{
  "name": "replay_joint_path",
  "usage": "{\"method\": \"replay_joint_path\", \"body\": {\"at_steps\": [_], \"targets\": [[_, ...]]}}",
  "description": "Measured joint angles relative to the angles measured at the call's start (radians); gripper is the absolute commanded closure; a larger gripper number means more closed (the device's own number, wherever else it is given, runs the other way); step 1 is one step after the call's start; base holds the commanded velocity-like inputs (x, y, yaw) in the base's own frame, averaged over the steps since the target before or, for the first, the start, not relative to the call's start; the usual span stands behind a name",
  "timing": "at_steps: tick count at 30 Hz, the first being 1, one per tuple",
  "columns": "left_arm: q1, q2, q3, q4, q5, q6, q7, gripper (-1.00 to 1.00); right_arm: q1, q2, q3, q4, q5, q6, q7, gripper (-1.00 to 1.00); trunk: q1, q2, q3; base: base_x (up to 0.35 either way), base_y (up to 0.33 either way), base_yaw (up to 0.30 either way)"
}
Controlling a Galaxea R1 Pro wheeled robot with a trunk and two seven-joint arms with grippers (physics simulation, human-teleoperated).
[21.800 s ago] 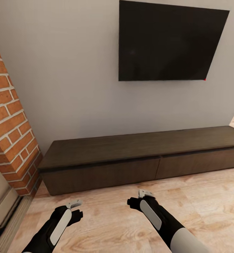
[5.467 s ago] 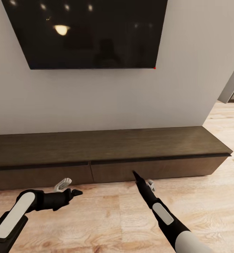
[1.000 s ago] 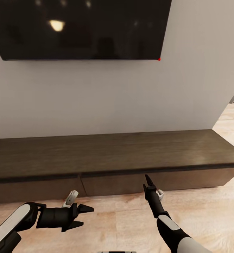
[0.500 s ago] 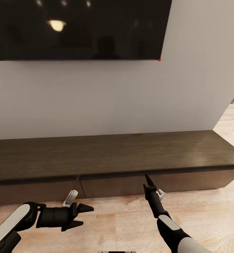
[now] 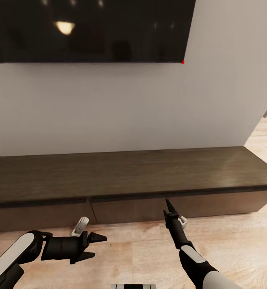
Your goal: Place each of the two pumpkins and all three candles from the living room inside a cabinet in the living room (use any cabinet), then make sure every cabinet is closed, and position the cauldron so it is next to a table in the living room.
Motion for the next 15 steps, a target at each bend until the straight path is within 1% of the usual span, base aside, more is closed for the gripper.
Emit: {"method": "replay_joint_path", "body": {"at_steps": [2,9,15], "targets": [[0.000,0.000,0.001,0.000,0.000,0.000,0.000,-1.00,0.000,0.000,0.000,0.000,0.000,0.000,0.000,-1.00,0.004,-0.007,-0.007,0.000,0.000,0.000],[0.000,0.000,0.002,0.000,-0.001,0.000,0.000,-1.00,0.000,0.001,0.001,0.000,0.002,-0.001,0.000,-1.00,0.004,-0.007,-0.007,0.000,0.000,0.000],[0.000,0.000,0.000,0.001,0.000,0.000,0.000,-1.00,0.000,0.007,0.005,0.000,0.006,-0.003,0.001,-1.00,0.004,-0.007,-0.007,0.101,0.000,0.000]]}}
